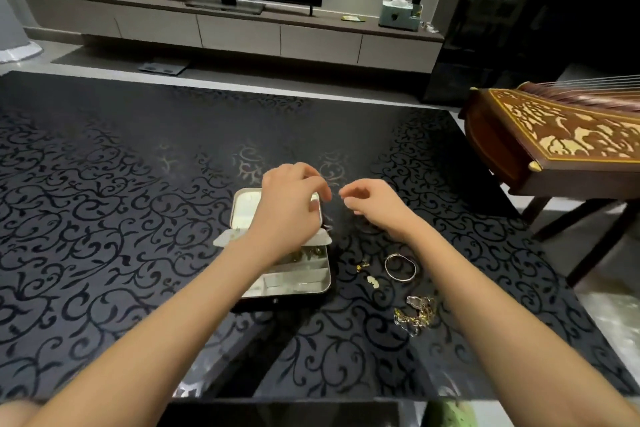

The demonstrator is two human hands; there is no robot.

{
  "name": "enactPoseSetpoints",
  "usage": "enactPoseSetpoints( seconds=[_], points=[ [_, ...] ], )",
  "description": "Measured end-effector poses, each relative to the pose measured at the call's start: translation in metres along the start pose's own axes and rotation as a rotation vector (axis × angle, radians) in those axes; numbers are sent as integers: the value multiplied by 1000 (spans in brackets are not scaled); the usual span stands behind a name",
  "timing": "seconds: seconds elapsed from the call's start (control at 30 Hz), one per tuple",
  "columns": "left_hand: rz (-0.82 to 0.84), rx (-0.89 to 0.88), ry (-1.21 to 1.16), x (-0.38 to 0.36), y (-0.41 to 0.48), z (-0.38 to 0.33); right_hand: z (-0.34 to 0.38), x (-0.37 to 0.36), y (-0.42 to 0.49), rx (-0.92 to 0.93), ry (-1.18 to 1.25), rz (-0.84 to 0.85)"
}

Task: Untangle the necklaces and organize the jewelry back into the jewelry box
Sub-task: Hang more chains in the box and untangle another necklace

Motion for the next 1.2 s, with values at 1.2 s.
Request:
enactPoseSetpoints(
  seconds=[1.2],
  points=[
    [158,-219,-22,-111,-62,-64,-99,56,-163,-48,-75,-115]
  ],
)
Point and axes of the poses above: each hand's wrist, its own y-axis towards the middle knuckle, its own x-axis out of the back of the hand, z = x × y, the point moved 9 cm from there along y, towards the middle knuckle, and after that the axes turned 5 degrees about -x, right-handed, at the moved point
